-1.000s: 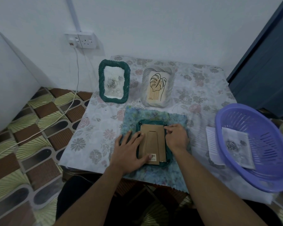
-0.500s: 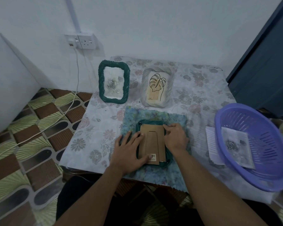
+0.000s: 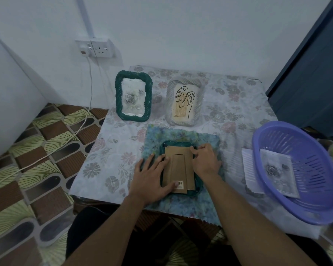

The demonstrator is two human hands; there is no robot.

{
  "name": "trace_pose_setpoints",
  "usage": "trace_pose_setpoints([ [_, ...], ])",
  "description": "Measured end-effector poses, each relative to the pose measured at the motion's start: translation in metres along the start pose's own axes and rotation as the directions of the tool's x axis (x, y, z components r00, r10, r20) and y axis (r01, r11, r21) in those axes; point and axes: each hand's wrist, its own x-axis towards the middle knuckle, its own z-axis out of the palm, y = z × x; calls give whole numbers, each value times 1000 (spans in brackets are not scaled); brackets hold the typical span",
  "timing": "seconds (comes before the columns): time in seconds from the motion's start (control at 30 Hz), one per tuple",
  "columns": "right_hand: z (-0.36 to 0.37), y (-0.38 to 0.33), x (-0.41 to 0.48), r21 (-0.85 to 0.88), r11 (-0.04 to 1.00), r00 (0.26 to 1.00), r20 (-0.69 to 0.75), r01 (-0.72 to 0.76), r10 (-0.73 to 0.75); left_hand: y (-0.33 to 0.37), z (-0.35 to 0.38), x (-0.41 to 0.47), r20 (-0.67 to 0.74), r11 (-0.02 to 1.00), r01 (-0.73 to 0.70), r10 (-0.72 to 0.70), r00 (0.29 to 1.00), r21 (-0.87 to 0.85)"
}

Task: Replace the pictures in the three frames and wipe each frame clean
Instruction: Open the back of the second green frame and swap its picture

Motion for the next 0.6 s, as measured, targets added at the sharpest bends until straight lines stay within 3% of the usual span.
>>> trace_pose_setpoints([
  [0.2,-9,3,-8,271,962,998,-53,32,-18,0,2,0,-11,1000,0,0,1000,-5],
  [0.3,-5,10,-18,286,949,989,-95,134,-111,-1,3,1,-17,1000,-1,1,1000,-14],
  [0.4,-4,14,-31,212,939,962,-85,271,-259,-1,3,1,-7,1000,-1,1,1000,-8],
  [0.47,-1,15,-39,76,933,935,14,351,-353,-1,3,1,1,1000,0,0,1000,-3],
  [0.6,6,20,-48,-133,895,894,214,426,-393,-1,4,1,-18,1000,-4,3,1000,-7],
])
